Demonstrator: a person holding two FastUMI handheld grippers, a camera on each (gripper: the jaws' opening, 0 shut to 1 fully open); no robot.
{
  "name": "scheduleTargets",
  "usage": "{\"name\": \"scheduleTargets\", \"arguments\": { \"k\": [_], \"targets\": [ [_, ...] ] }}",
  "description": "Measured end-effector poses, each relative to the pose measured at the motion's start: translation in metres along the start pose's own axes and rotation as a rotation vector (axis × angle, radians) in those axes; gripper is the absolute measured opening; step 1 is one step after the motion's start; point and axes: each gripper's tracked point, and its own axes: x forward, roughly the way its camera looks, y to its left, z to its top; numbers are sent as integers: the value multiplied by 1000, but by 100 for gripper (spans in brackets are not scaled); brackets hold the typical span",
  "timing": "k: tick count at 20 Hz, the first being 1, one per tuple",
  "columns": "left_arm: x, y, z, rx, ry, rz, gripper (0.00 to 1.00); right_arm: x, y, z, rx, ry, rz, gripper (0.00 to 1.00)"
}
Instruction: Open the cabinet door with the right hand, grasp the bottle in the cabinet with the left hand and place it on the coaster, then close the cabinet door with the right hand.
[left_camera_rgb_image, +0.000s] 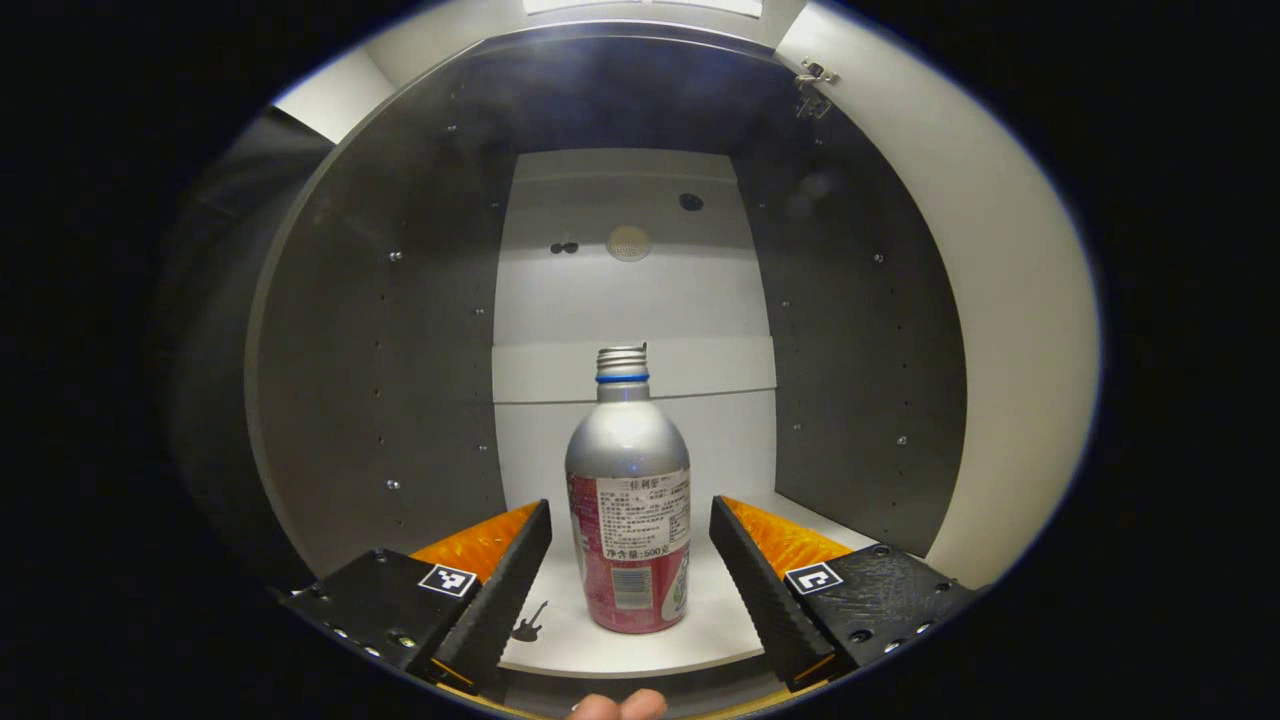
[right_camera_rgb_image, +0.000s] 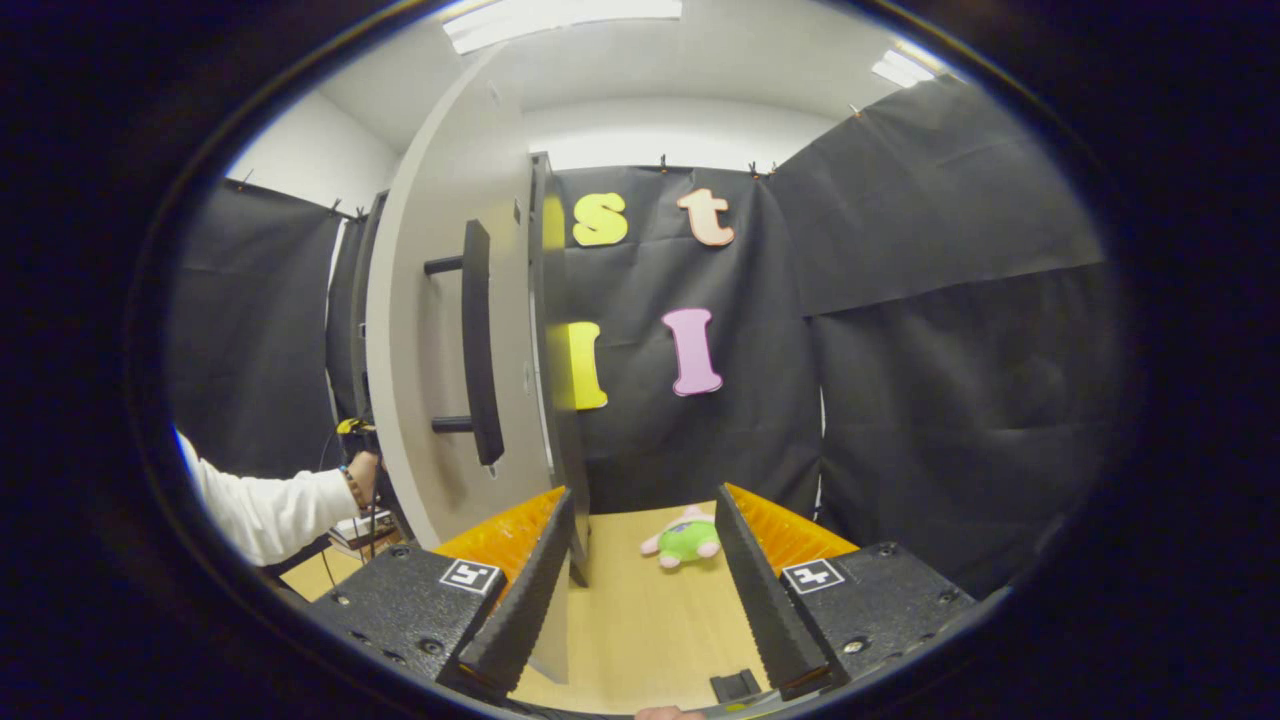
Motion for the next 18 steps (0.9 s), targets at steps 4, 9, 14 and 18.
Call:
{"name": "scheduleTargets", "arguments": {
  "k": [4, 9, 14, 18],
  "targets": [
    [6, -5, -2, 13, 7, -7, 92, 5, 3, 1, 9, 3, 7, 88],
    [-4, 2, 7, -14, -2, -8, 75, 8, 11, 3, 9, 4, 26, 88],
    [-49, 12, 46, -60, -101, -43, 63, 12, 22, 7, -2, -12, 59, 88],
    [-32, 5, 16, -60, 7, -51, 72, 12, 28, 8, -7, -12, 85, 88]
  ]
}}
